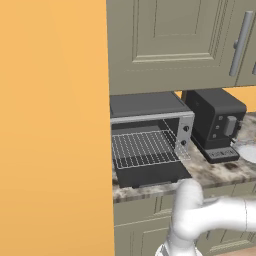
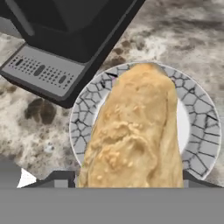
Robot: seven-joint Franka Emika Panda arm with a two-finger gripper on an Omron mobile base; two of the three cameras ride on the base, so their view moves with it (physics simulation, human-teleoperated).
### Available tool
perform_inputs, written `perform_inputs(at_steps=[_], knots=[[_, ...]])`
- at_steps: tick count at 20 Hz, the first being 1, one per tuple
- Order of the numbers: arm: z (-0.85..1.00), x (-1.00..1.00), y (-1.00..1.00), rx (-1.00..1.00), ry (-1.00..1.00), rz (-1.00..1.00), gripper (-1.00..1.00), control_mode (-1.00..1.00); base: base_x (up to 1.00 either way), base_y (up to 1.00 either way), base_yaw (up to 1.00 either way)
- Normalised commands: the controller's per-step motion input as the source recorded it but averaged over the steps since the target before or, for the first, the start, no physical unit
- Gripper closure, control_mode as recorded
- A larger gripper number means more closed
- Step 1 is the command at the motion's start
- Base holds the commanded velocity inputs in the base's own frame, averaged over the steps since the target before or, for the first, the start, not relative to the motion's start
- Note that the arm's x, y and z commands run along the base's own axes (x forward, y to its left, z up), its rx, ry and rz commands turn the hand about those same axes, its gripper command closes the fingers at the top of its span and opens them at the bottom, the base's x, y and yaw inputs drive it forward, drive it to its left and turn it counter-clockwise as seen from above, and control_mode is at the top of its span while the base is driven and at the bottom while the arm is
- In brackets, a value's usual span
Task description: Pull the toaster oven rack outwards. Pick up the baguette from the plate and place it on the toaster oven rack. Close the toaster oven door fully and set the temperature to the lowest setting.
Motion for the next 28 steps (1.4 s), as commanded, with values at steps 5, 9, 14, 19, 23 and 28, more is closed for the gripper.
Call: perform_inputs(at_steps=[5,9,14,19,23,28], knots=[[1.00,-0.68,0.71,-0.09,-0.21,0.00,1.00,-1.00,0.00,0.00,0.00],[0.99,-0.58,0.99,-0.21,-0.09,0.00,1.00,-1.00,0.00,0.00,0.00],[0.75,-0.46,1.00,-0.28,-0.02,0.00,1.00,-1.00,0.00,0.00,0.00],[0.41,-0.38,1.00,-0.32,0.00,0.06,1.00,-1.00,0.00,0.00,0.00],[0.20,-0.04,1.00,-0.27,0.00,0.17,1.00,-1.00,0.00,0.00,0.00],[0.13,0.00,1.00,-0.22,0.00,0.18,1.00,-1.00,0.00,0.00,0.00]])
